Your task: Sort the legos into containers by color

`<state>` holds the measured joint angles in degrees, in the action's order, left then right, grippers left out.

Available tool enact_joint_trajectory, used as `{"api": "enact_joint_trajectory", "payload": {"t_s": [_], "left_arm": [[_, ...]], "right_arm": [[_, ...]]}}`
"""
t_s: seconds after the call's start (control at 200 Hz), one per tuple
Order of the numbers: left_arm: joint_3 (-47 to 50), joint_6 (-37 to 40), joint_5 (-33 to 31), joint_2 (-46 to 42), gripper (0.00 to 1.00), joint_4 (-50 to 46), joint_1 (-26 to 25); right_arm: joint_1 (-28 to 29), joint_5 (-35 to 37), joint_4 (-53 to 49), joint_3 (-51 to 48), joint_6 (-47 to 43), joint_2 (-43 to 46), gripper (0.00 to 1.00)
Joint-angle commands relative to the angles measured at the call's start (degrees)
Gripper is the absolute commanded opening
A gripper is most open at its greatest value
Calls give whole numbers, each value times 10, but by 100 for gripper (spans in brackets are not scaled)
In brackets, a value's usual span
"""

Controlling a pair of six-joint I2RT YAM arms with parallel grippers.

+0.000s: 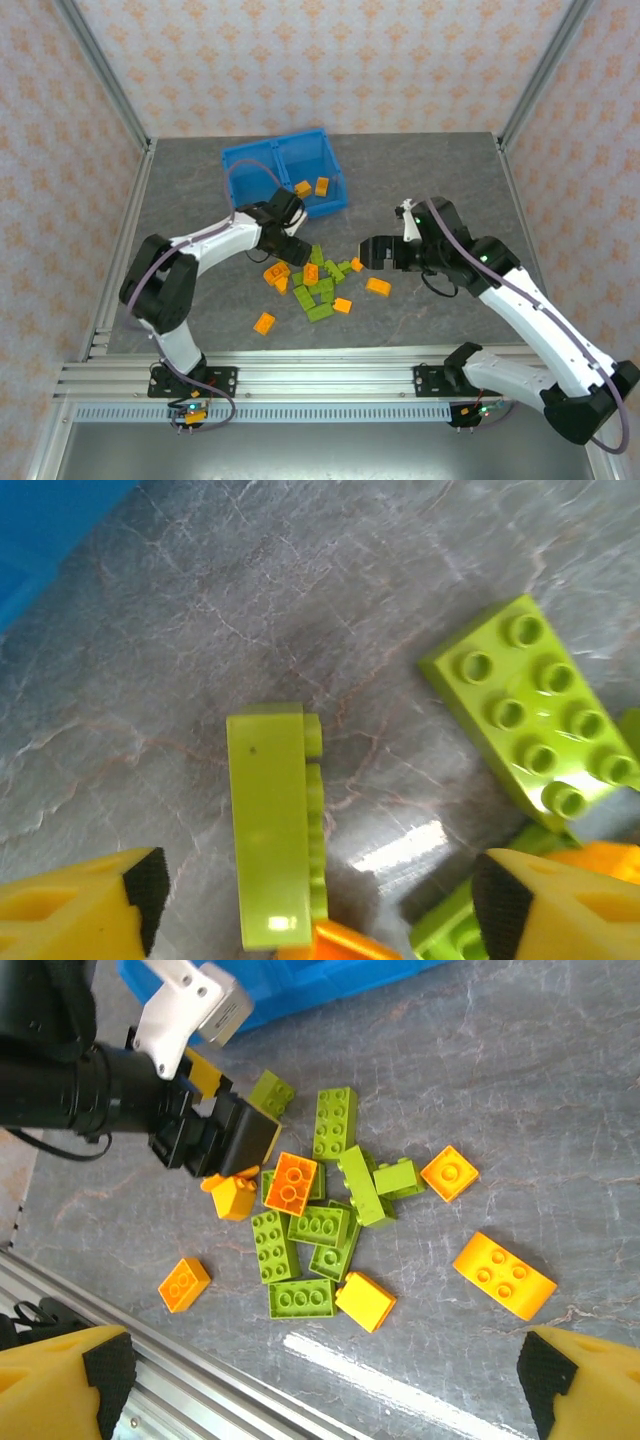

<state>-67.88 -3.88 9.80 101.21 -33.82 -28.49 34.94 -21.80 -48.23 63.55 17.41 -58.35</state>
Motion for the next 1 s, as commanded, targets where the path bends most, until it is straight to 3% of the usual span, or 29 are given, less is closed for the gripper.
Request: {"api": "enact_joint_trajectory", "payload": {"t_s": [0.0, 0.165, 0.33, 0.475, 0.721, 0.996], "left_arm": [[-32, -16, -27, 20, 74, -14, -1], [-41, -26, -29, 51, 50, -10, -6], [-26, -40, -36, 58, 39, -2, -8], [-7, -52, -43, 57, 19, 21, -10], [-17, -50, -44, -8, 18, 15, -14], [-109, -30, -117, -104, 19, -51, 15]], "right_arm": [[2, -23, -8, 16, -23, -13, 99], [1, -26, -7, 0, -10, 2, 99], [1, -5, -4, -2, 1, 30, 99], [1, 13, -50, 35, 13, 38, 99], [1, 91, -65, 43, 91, 104, 99], [1, 120, 3, 1, 143, 173, 99]]}}
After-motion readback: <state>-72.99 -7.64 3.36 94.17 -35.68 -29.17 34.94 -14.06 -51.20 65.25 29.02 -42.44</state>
